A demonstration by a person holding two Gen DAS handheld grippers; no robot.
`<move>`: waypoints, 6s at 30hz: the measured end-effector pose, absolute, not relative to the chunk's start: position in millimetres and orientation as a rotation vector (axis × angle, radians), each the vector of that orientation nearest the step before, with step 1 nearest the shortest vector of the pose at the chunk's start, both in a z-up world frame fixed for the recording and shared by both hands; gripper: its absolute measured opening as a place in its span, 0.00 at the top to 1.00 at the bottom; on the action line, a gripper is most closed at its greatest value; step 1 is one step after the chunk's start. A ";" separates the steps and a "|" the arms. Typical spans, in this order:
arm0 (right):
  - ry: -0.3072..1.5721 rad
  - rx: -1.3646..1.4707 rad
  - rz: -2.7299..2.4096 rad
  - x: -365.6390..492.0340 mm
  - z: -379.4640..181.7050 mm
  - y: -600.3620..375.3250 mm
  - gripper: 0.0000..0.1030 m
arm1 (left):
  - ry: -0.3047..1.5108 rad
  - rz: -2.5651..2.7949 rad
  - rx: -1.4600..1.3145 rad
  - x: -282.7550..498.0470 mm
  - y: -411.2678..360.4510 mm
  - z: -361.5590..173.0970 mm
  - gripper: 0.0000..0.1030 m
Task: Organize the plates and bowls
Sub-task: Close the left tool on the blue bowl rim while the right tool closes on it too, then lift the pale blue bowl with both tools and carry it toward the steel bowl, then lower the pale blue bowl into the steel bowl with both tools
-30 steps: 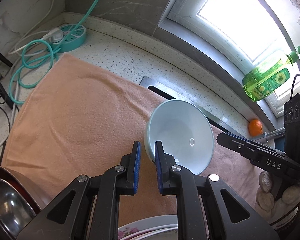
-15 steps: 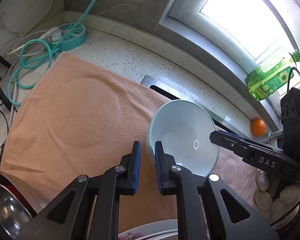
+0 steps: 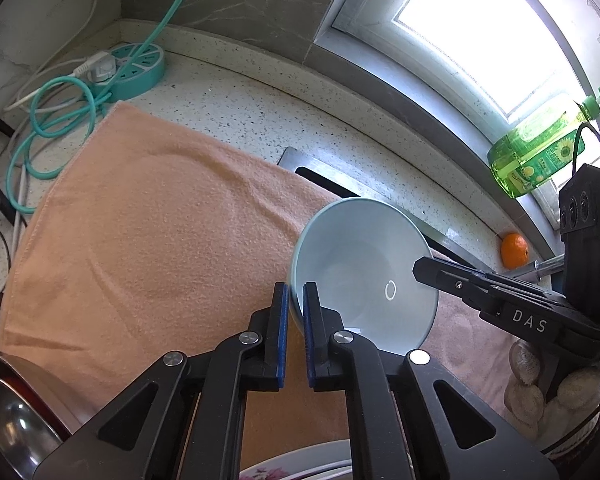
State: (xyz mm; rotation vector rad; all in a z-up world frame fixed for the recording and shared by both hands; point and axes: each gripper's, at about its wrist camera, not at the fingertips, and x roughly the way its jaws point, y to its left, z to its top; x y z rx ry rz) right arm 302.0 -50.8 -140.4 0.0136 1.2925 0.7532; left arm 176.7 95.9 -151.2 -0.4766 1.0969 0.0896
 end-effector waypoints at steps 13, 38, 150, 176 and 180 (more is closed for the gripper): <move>1.297 0.013 0.721 300.1 -140.9 -49.4 0.94 | 1.094 0.078 -0.484 173.8 95.1 -150.4 0.94; 1.276 0.015 0.698 280.7 -116.5 -58.2 0.94 | 1.036 0.043 -0.485 152.6 91.5 -122.9 0.95; 1.316 -0.182 0.893 103.5 -98.0 123.3 0.94 | 0.990 0.222 -0.672 -44.2 247.1 -112.8 0.95; 1.329 -0.200 0.884 102.3 -105.6 124.9 0.94 | 1.013 0.239 -0.629 -40.3 241.7 -119.7 0.95; 1.326 -0.204 0.887 102.1 -105.0 125.3 0.94 | 1.011 0.244 -0.609 -40.0 240.4 -120.0 0.95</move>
